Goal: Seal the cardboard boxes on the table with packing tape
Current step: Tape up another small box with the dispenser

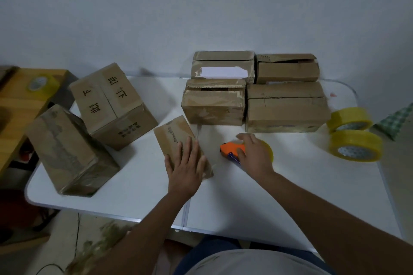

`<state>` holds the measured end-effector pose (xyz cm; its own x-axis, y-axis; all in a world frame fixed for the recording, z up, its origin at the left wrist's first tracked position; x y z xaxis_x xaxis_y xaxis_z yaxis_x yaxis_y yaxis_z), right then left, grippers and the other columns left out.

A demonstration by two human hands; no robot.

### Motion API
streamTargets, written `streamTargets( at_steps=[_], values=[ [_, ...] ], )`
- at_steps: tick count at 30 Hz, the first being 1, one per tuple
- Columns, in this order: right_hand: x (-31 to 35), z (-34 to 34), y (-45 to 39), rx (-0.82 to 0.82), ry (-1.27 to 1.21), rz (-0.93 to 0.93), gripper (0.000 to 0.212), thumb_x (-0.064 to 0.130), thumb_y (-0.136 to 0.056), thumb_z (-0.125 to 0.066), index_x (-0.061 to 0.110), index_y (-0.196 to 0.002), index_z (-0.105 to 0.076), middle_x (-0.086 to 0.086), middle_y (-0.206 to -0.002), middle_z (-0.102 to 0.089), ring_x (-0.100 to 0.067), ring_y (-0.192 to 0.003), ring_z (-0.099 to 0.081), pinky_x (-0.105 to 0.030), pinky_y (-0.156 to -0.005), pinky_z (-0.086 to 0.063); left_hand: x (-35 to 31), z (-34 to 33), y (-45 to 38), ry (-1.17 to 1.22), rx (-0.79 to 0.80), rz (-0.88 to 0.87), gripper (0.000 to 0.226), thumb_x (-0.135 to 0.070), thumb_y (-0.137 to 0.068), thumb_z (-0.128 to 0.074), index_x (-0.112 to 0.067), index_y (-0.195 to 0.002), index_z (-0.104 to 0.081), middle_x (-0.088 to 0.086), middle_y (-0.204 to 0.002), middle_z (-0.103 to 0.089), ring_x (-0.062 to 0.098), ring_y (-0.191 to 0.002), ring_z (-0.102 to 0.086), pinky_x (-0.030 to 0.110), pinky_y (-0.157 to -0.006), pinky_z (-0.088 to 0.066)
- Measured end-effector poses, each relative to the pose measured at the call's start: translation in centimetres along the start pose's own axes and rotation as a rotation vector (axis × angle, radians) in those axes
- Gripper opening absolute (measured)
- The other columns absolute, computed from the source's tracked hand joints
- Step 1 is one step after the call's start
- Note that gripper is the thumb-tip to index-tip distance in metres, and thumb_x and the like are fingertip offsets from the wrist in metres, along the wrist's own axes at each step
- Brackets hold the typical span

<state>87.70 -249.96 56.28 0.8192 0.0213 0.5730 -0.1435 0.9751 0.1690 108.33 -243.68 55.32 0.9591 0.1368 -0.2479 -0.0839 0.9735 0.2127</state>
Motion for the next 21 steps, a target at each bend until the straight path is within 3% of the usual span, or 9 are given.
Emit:
streamTargets(
  at_steps=[2, 4, 6, 9, 13, 17, 19, 21],
  values=[
    [2.2, -1.6, 0.5, 0.148, -0.525, -0.199, 0.026, 0.015, -0.1, -0.049, 0.009, -0.124, -0.058, -0.013, -0.121, -0.062, -0.02, -0.104, -0.059, -0.023, -0.081, -0.044, 0.2, 0.1, -0.3, 0.028, 0.02, -0.003, 0.056, -0.046, -0.105, -0.014, -0.039, -0.145, 0.024, -0.015, -0.161, 0.022, 0.011, -0.15, 0.019, 0.052, -0.119, 0.008],
    [4.1, -3.8, 1.2, 0.324, -0.894, -0.447, 0.025, 0.018, -0.102, -0.046, 0.009, -0.123, -0.057, -0.017, -0.12, -0.063, -0.019, -0.1, -0.06, -0.024, -0.084, -0.047, 0.4, 0.0, -0.5, 0.04, 0.033, -0.015, 0.055, -0.044, -0.106, -0.015, -0.039, -0.145, 0.023, -0.016, -0.159, 0.023, 0.011, -0.15, 0.019, 0.051, -0.119, 0.008],
    [4.8, -5.2, 1.7, 0.394, -0.943, -0.523, 0.024, 0.02, -0.102, -0.047, 0.01, -0.12, -0.058, -0.01, -0.115, -0.065, -0.019, -0.096, -0.062, -0.028, -0.08, -0.052, 0.6, 0.1, -0.4, 0.083, 0.036, -0.021, 0.052, -0.049, -0.102, -0.008, -0.042, -0.147, 0.018, -0.017, -0.161, 0.02, 0.009, -0.15, 0.02, 0.049, -0.118, 0.01],
    [4.5, -5.9, 1.7, 0.326, -0.922, -0.51, 0.021, 0.015, -0.1, -0.051, 0.003, -0.113, -0.062, -0.012, -0.103, -0.064, -0.02, -0.088, -0.059, -0.03, -0.08, -0.05, 0.8, 0.3, -0.2, 0.137, 0.04, -0.039, 0.056, -0.055, -0.093, 0.001, -0.045, -0.147, 0.014, -0.021, -0.158, 0.021, 0.008, -0.149, 0.019, 0.047, -0.117, 0.012],
    [4.3, -6.5, 1.4, 0.266, -0.837, -0.422, 0.014, 0.012, -0.099, -0.051, 0.007, -0.104, -0.063, -0.009, -0.096, -0.064, -0.024, -0.09, -0.059, -0.037, -0.087, -0.05, 0.9, 0.2, -0.1, 0.087, 0.075, -0.109, 0.067, -0.071, -0.089, -0.007, -0.048, -0.146, 0.019, -0.02, -0.157, 0.029, 0.01, -0.147, 0.027, 0.049, -0.114, 0.019],
    [4.7, -7.9, 1.4, 0.153, -0.76, -0.33, 0.01, 0.012, -0.098, -0.053, 0.007, -0.1, -0.061, -0.013, -0.104, -0.064, -0.027, -0.096, -0.061, -0.039, -0.086, -0.049, 1.1, -0.3, 0.0, -0.066, 0.068, -0.166, 0.081, -0.075, -0.09, -0.027, -0.04, -0.154, 0.009, -0.009, -0.162, 0.025, 0.019, -0.148, 0.026, 0.054, -0.116, 0.013],
    [4.6, -8.4, 1.6, 0.117, -0.76, -0.313, 0.012, 0.012, -0.099, -0.052, 0.005, -0.105, -0.058, -0.016, -0.11, -0.059, -0.026, -0.098, -0.059, -0.033, -0.081, -0.047, 1.0, -0.4, -0.1, -0.111, 0.054, -0.161, 0.08, -0.068, -0.094, -0.032, -0.038, -0.155, 0.011, -0.007, -0.162, 0.026, 0.021, -0.148, 0.025, 0.056, -0.116, 0.01],
    [4.4, -8.8, 1.3, 0.116, -0.779, -0.336, 0.021, 0.015, -0.1, -0.051, 0.005, -0.117, -0.055, -0.016, -0.118, -0.054, -0.028, -0.104, -0.057, -0.036, -0.086, -0.049, 0.8, -0.5, 0.0, -0.175, 0.043, -0.15, 0.079, -0.064, -0.095, -0.031, -0.036, -0.155, 0.013, -0.004, -0.163, 0.024, 0.025, -0.15, 0.021, 0.058, -0.116, 0.007]
  ],
)
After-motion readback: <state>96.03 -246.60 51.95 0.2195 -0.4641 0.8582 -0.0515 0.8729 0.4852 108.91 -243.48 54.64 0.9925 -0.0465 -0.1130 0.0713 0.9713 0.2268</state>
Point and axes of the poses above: each hand's wrist, its own y-axis away from the middle knuckle, its own z-axis out of the back of the hand, x = y × z, the point moved 3 cm from there along -y, towards the middle knuckle
